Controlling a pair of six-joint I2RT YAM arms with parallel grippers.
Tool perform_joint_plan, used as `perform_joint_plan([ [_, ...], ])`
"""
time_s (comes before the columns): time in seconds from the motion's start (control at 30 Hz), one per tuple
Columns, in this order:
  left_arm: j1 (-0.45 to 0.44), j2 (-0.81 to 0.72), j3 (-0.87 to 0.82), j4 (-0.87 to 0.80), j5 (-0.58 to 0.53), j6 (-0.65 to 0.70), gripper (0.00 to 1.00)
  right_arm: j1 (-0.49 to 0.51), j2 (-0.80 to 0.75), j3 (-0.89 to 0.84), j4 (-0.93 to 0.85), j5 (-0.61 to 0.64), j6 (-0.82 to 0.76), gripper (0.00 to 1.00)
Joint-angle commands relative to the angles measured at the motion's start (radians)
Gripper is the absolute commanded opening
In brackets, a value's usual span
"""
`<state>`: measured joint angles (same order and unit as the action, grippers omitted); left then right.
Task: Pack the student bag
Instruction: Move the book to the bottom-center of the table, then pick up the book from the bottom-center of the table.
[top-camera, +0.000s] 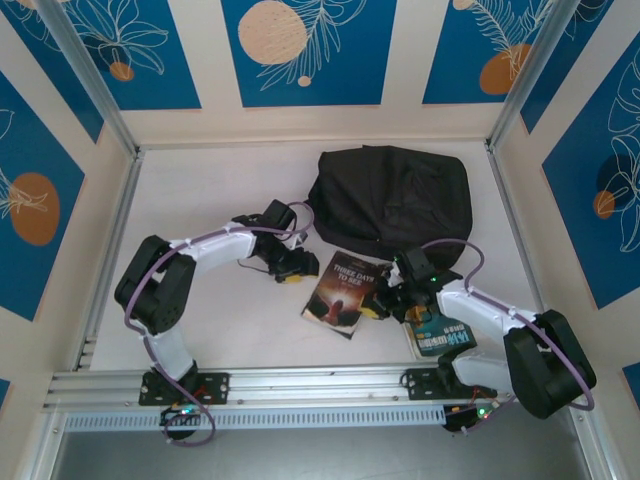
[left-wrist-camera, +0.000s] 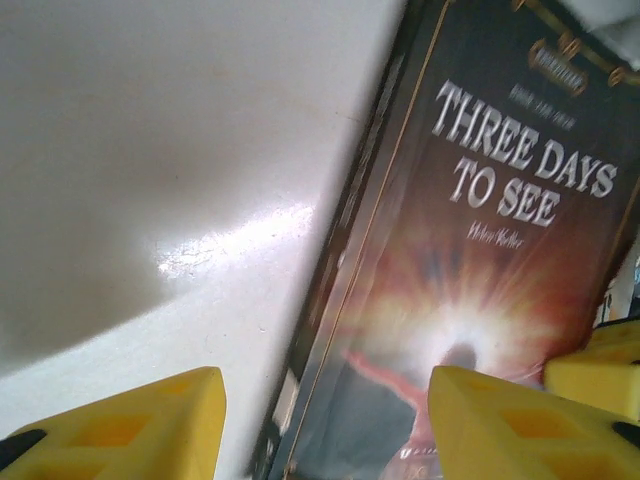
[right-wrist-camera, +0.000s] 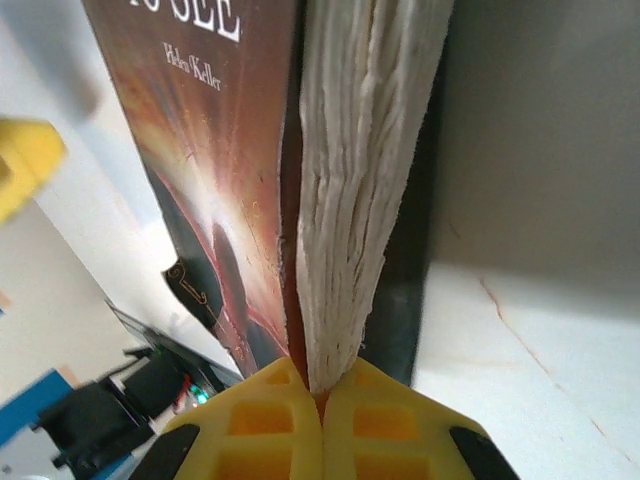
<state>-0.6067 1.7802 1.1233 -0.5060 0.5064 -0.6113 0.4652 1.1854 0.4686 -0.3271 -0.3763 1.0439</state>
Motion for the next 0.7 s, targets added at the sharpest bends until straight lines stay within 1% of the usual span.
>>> perform_joint_plan([
  [0.0, -0.023, 0.048, -0.009, -0.002, 0.051, 0.009, 0.56, 0.017, -0.005, -0.004, -0.105, -0.038, -0.103, 0.0],
  [0.07, -0.041, 0.067, -0.013, 0.01, 0.066, 0.001, 0.55, 0.018, 0.005, 0.012, -0.146, 0.031, -0.135, 0.0],
  [0.1, -0.048, 0.073, -0.016, 0.017, 0.069, -0.003, 0.56, 0.014, 0.009, 0.017, -0.15, 0.054, -0.14, 0.02],
  [0.17, -0.063, 0.086, -0.014, 0.03, 0.074, -0.012, 0.55, 0.005, 0.025, 0.026, -0.133, 0.089, -0.131, 0.22],
  [0.23, -0.075, 0.098, -0.006, 0.031, 0.076, -0.014, 0.54, 0.001, 0.039, 0.03, -0.099, 0.113, -0.111, 0.38],
  [0.27, -0.08, 0.104, -0.002, 0.032, 0.077, -0.015, 0.54, -0.001, 0.049, 0.031, -0.079, 0.126, -0.099, 0.44],
  [0.33, -0.088, 0.112, 0.008, 0.03, 0.08, -0.015, 0.54, -0.006, 0.072, 0.034, -0.039, 0.143, -0.08, 0.5],
  [0.4, -0.096, 0.117, 0.014, 0.029, 0.085, -0.014, 0.54, -0.011, 0.1, 0.042, 0.004, 0.145, -0.069, 0.51],
  [0.53, -0.107, 0.122, 0.02, 0.045, 0.111, -0.017, 0.54, -0.019, 0.19, 0.072, 0.075, 0.119, -0.07, 0.46],
  [0.6, -0.112, 0.133, 0.028, 0.047, 0.125, -0.018, 0.53, -0.019, 0.241, 0.096, 0.096, 0.092, -0.077, 0.42],
  [0.67, -0.119, 0.151, 0.042, 0.044, 0.144, -0.012, 0.53, -0.019, 0.279, 0.118, 0.119, 0.051, -0.079, 0.35],
])
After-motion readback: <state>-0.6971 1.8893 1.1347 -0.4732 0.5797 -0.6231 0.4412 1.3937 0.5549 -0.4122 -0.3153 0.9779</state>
